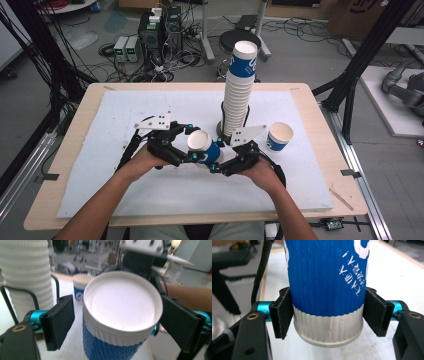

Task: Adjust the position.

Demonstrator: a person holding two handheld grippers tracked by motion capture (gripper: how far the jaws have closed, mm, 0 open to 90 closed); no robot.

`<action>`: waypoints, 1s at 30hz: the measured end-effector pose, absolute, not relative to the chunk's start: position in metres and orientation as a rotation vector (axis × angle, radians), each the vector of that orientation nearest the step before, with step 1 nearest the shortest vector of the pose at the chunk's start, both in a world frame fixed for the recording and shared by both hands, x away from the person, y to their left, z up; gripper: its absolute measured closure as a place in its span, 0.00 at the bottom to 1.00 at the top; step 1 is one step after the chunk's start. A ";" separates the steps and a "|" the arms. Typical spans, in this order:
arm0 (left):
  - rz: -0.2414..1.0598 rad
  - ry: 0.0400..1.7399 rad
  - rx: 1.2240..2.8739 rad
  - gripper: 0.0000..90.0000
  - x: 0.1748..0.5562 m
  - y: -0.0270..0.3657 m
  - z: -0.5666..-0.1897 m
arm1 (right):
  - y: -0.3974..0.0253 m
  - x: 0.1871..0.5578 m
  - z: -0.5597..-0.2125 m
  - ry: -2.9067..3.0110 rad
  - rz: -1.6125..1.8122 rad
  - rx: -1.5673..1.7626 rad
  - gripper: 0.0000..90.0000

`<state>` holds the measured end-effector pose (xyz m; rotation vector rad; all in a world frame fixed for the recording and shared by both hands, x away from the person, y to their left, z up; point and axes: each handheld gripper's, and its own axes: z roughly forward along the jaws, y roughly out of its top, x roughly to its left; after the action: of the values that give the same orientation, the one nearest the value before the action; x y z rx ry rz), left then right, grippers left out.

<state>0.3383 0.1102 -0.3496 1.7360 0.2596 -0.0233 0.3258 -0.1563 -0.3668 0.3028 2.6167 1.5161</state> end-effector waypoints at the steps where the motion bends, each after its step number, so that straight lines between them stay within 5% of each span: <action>1: -0.030 0.277 1.776 0.16 0.338 0.109 -0.351 | -0.156 0.326 -0.365 2.630 1.494 0.288 0.35; 15: -0.008 0.249 1.935 0.16 0.339 0.113 -0.342 | -0.135 0.334 -0.336 2.838 0.899 0.114 0.35; 30: -0.033 0.236 2.035 0.24 0.342 0.108 -0.348 | -0.110 0.332 -0.325 2.892 0.626 0.003 0.34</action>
<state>0.3420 0.1083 -0.3482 2.0355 0.2361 -0.0329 0.3323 -0.1101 -0.3253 0.0028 2.8923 0.6260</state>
